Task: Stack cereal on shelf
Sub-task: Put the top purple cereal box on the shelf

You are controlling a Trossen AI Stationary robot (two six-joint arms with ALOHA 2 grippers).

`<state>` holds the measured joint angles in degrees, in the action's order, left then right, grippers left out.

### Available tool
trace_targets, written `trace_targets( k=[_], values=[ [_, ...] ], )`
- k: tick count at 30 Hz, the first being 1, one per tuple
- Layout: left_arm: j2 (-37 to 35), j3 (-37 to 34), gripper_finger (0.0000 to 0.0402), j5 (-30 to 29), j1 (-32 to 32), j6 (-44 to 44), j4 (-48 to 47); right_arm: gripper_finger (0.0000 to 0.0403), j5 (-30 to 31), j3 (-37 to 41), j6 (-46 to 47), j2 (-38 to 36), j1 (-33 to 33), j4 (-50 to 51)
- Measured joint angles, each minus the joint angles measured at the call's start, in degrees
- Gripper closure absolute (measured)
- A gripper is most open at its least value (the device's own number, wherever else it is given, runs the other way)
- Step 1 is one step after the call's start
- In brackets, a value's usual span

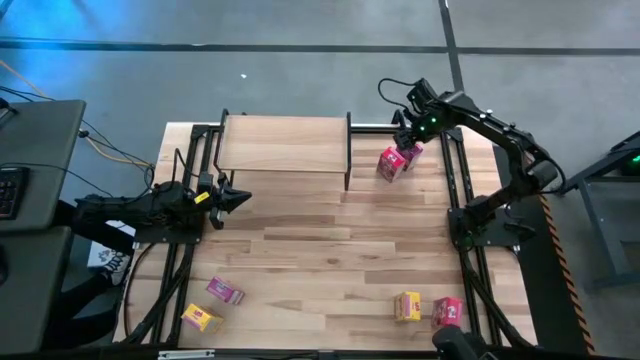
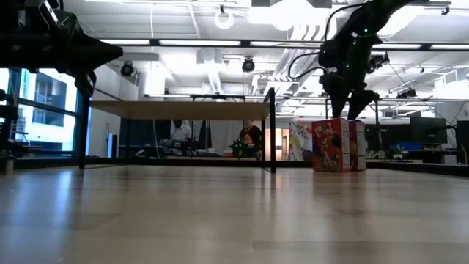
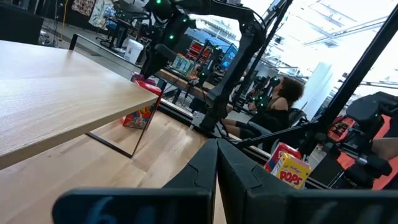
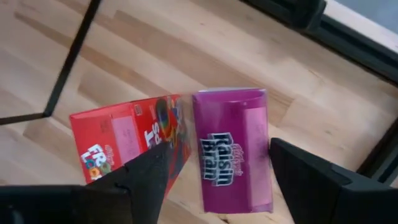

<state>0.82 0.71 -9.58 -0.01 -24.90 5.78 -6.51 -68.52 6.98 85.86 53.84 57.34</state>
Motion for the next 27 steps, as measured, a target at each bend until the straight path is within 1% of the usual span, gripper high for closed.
trace_targets(
  k=[7,14,19,23,27],
  values=[
    [0.0,0.0,0.0398,0.0,0.0,0.0,0.0,0.0143,2.9,0.0,-1.0,2.9,-1.4,0.3],
    [0.0,0.0,0.0398,0.0,0.0,0.0,0.0,0.0143,4.0,0.0,-1.0,5.2,-1.5,0.3],
    [0.0,0.0,0.0398,0.0,0.0,0.0,0.0,0.0145,4.5,0.0,-1.0,5.4,-1.5,0.2],
    [0.0,0.0,0.0398,0.0,0.0,0.0,0.0,0.0159,6.7,0.0,-1.1,5.4,-1.5,0.3],
    [0.0,0.0,0.0398,0.0,0.0,0.0,0.0,0.0186,6.9,0.0,-1.0,5.4,-1.5,0.4]
  ],
)
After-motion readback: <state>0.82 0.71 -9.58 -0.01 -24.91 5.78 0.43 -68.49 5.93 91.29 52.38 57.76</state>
